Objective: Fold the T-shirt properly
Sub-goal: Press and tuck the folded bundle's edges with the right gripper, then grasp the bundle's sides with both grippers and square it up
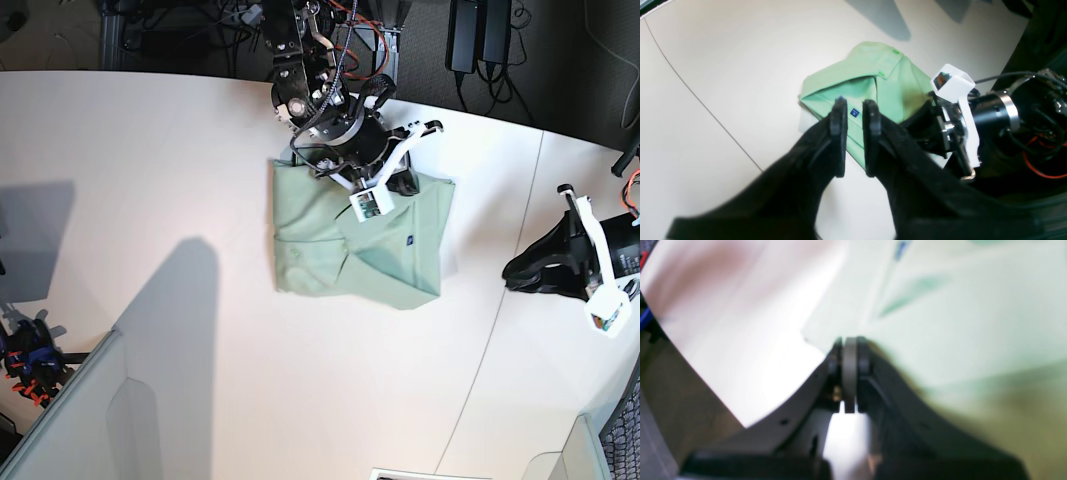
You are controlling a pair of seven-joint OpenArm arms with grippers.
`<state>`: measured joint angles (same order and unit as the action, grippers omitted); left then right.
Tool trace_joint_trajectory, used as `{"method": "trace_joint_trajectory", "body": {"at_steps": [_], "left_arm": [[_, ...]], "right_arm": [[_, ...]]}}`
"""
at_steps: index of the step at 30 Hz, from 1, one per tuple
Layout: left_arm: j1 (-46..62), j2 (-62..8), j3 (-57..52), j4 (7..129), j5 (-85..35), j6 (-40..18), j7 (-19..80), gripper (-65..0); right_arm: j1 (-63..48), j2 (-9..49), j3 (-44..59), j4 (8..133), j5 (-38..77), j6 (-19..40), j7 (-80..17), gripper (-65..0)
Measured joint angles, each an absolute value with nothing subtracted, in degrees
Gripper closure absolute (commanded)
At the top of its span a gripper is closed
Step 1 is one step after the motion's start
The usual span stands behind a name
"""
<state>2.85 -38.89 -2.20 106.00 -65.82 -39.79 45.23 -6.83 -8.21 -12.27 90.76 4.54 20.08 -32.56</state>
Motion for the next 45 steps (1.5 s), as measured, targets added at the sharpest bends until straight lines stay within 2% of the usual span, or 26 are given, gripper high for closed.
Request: {"method": "trace_joint_trajectory", "body": {"at_steps": [7, 12, 14, 17, 21, 25, 29, 37, 45], "left_arm": [[2.9, -39.0, -2.2, 106.0, -63.9, -39.8, 45.2, -8.0], [2.9, -39.2, -2.2, 106.3, -64.4, -39.8, 45.3, -8.0], [4.1, -39.2, -2.2, 109.4, -64.5, -39.5, 45.4, -7.1], [7.9, -39.0, 0.1, 117.6, -63.9, -39.5, 44.5, -2.0], [8.6, -36.5, 10.7, 120.7, -48.6, -39.7, 38.0, 0.0], [8.5, -32.1, 18.7, 116.0, -33.2, -39.7, 32.8, 0.0], [6.7, -27.3, 20.2, 107.0, -29.5, -39.7, 28.3, 0.0], [1.0, -17.6, 20.0, 92.6, -29.5, -39.4, 27.7, 0.0], [0.7, -18.5, 20.0, 85.3, -28.2, -39.5, 27.4, 0.0]], "right_arm": [[-3.9, -8.0, -20.1, 87.9, 4.7, 20.1, -32.6, 0.0], [-4.2, -8.1, -22.8, 94.5, 2.3, 20.4, -34.1, 0.0], [-4.0, -8.1, -21.6, 99.5, -1.3, 20.4, -34.0, 0.0], [-3.3, -8.1, -17.6, 105.2, -4.4, 20.5, -33.7, 0.0], [2.2, -8.0, -6.5, 103.9, -5.2, 19.4, -34.1, 0.0], [8.9, -4.5, 4.4, 98.9, 0.4, 18.5, -33.2, 0.0], [15.3, -1.2, 8.1, 87.2, 4.2, 18.2, -32.1, 0.0], [26.0, -1.0, 2.1, 65.6, 4.3, 21.5, -30.8, 0.0], [25.9, 0.9, -5.8, 61.5, -0.8, 21.6, -30.8, 0.0]]}}
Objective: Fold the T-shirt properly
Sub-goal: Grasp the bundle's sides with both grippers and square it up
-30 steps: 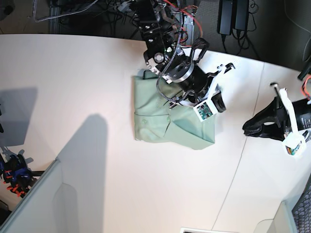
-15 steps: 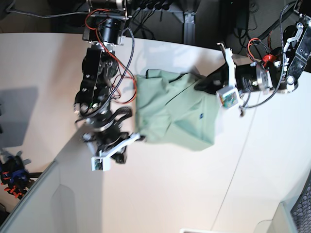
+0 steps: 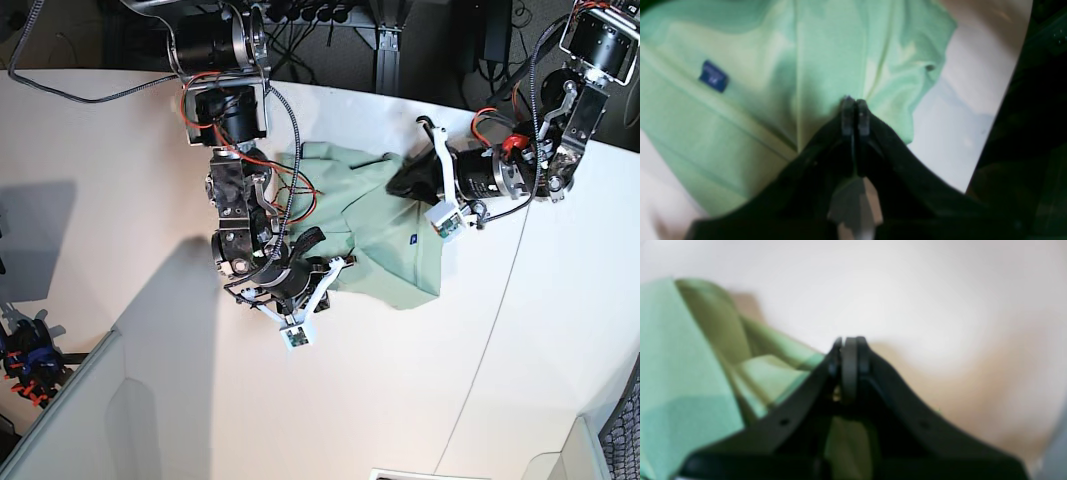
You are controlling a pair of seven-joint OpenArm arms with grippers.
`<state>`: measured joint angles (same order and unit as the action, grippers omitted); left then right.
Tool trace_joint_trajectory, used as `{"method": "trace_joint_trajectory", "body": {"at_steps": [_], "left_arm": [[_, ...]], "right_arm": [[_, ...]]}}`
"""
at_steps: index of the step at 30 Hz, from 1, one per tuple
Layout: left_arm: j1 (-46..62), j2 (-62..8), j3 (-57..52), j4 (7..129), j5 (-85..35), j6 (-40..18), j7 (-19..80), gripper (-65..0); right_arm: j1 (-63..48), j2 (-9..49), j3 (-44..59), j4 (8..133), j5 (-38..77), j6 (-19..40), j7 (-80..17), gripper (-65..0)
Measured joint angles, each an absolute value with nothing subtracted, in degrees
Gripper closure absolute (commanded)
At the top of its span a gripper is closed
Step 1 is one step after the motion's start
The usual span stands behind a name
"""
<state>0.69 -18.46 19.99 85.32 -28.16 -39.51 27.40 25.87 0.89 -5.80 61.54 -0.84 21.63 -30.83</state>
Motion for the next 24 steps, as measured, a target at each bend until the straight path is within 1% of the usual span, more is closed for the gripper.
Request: {"method": "trace_joint_trajectory", "body": {"at_steps": [5, 8, 13, 15, 18, 24], "left_arm": [[-0.3, -24.4, 20.0, 83.7, -28.2, -39.5, 24.3, 0.0], [-0.5, -27.0, 20.0, 82.2, -27.6, -39.7, 20.9, 0.0], [-4.5, -27.5, 20.0, 78.6, -24.4, -39.7, 18.4, 0.0], [-6.4, -27.2, 20.1, 76.9, -24.1, -39.7, 18.4, 0.0], [-9.8, -26.8, 20.9, 73.9, -23.8, -39.7, 17.8, 0.0], [-17.1, -26.1, 25.4, 68.8, -23.3, -39.6, 15.1, 0.0]], "right_arm": [[23.6, 4.8, -8.1, 61.7, 1.9, 21.6, -30.5, 0.0], [22.3, 5.8, -8.1, 62.9, 4.3, 21.6, -31.5, 0.0], [16.4, 6.7, -8.0, 70.1, 6.6, 21.4, -33.8, 0.0], [13.2, 6.7, -8.1, 74.1, 7.2, 21.3, -35.4, 0.0], [7.6, 6.7, -8.0, 80.2, 7.8, 21.2, -35.3, 0.0], [-2.0, 5.7, -8.0, 90.5, 7.8, 21.3, -36.9, 0.0]]}}
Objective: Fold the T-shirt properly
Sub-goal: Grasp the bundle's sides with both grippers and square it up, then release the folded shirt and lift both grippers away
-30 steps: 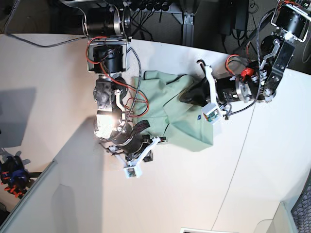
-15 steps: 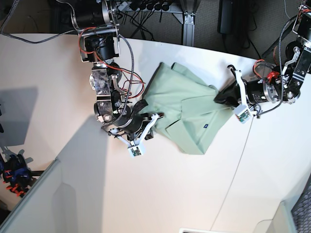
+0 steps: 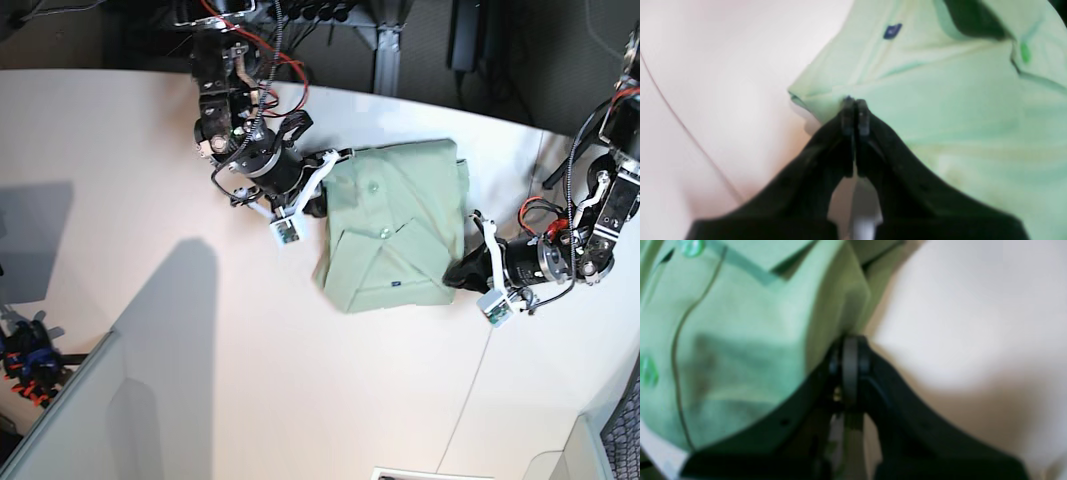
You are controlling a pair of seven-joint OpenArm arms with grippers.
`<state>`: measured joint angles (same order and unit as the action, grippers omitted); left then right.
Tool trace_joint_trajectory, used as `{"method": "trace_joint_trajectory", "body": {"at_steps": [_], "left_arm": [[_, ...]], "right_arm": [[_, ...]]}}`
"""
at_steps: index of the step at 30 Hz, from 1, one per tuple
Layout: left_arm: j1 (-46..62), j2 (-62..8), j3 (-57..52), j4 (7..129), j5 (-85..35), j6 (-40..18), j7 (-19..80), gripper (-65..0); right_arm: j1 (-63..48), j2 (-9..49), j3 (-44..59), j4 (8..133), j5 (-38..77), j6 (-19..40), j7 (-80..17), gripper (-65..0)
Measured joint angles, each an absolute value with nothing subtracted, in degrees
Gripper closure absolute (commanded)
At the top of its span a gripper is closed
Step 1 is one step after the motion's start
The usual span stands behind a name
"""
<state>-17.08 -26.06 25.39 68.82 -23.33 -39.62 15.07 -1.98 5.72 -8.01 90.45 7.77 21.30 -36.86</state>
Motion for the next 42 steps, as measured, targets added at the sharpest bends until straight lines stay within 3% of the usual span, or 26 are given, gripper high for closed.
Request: {"method": "trace_joint_trajectory", "body": {"at_steps": [12, 17, 22, 29, 36, 42], "left_arm": [[-18.4, -23.2, 25.8, 67.9, -22.1, -39.7, 14.3, 0.0], [-19.2, -28.7, 22.1, 71.6, -28.5, -39.6, 15.9, 0.0], [-16.4, -35.0, 18.6, 79.9, -40.3, -39.8, 27.0, 0.0], [-0.3, -44.9, 7.4, 94.0, -48.5, -39.6, 33.8, 0.0], [17.6, -49.1, -7.4, 103.4, -56.6, -39.6, 43.7, 0.0], [34.0, -50.5, -12.7, 103.7, -56.9, -39.5, 46.0, 0.0]], "right_arm": [[-5.2, 1.0, -7.2, 93.6, 4.7, 21.4, -38.4, 0.0], [-5.2, 1.0, -2.6, 95.6, 4.4, 21.4, -38.6, 0.0], [-5.3, 1.3, 0.7, 100.0, 4.6, 21.6, -42.6, 0.0], [-15.7, 5.6, 2.3, 110.4, 7.1, 21.5, -43.5, 0.0], [-31.8, 6.8, 4.9, 121.2, 7.3, 21.5, -43.3, 0.0], [-44.3, 6.8, 8.6, 124.3, 12.7, 21.6, -43.1, 0.0]]}}
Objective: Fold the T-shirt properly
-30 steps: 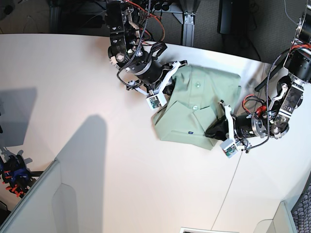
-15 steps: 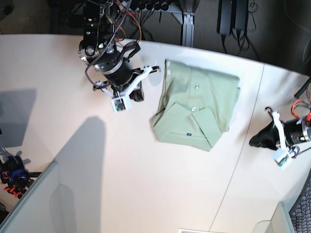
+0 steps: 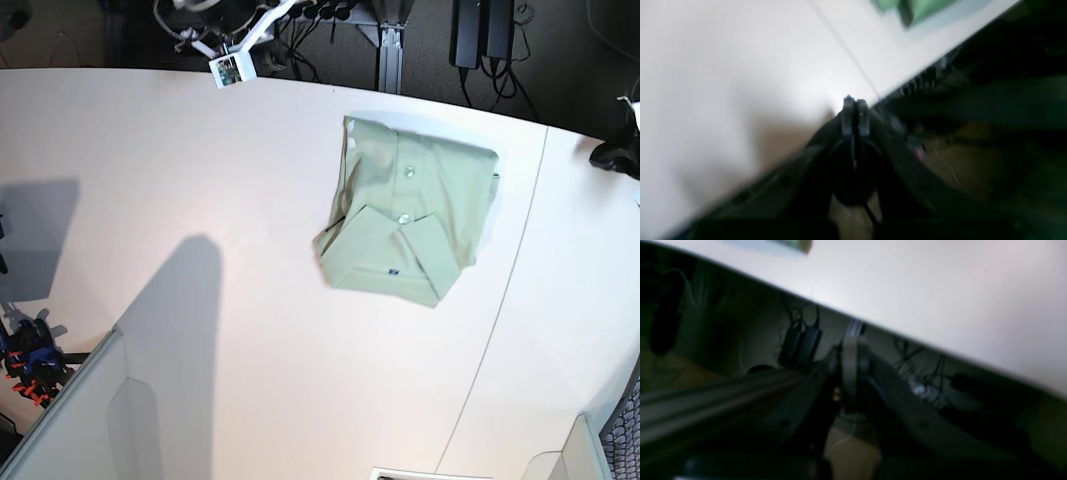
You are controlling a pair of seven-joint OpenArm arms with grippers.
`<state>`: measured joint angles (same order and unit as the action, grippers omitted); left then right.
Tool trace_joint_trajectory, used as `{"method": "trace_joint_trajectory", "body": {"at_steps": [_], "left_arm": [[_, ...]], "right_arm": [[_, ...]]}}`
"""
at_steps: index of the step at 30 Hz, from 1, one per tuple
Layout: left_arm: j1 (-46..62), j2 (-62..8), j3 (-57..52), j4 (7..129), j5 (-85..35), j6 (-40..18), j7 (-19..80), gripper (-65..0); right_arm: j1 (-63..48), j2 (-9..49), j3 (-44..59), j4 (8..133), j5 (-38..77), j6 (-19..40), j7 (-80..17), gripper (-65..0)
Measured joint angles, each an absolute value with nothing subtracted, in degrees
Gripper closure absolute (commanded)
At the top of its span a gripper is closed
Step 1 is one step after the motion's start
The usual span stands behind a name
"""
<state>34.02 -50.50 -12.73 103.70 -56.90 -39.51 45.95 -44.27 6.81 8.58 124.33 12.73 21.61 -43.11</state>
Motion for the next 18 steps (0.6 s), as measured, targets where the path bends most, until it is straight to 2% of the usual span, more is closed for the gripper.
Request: {"method": "trace_joint_trajectory", "body": {"at_steps": [9, 13, 18], "left_arm": [[52.9, -48.6, -12.7, 99.2, -52.0, -39.5, 43.8, 0.0], [54.3, -45.3, -12.5, 91.5, -47.3, -39.4, 40.8, 0.0], [51.5, -41.8, -12.1, 80.4, -41.3, -39.2, 40.0, 0.0]], "right_arm": [[-54.6, 6.8, 8.6, 120.4, 17.1, 21.6, -43.0, 0.0], [-55.2, 6.8, 8.6, 113.1, 17.3, 21.7, -42.9, 0.0], [-52.5, 6.8, 8.6, 97.7, 17.8, 21.6, -42.5, 0.0]]}}
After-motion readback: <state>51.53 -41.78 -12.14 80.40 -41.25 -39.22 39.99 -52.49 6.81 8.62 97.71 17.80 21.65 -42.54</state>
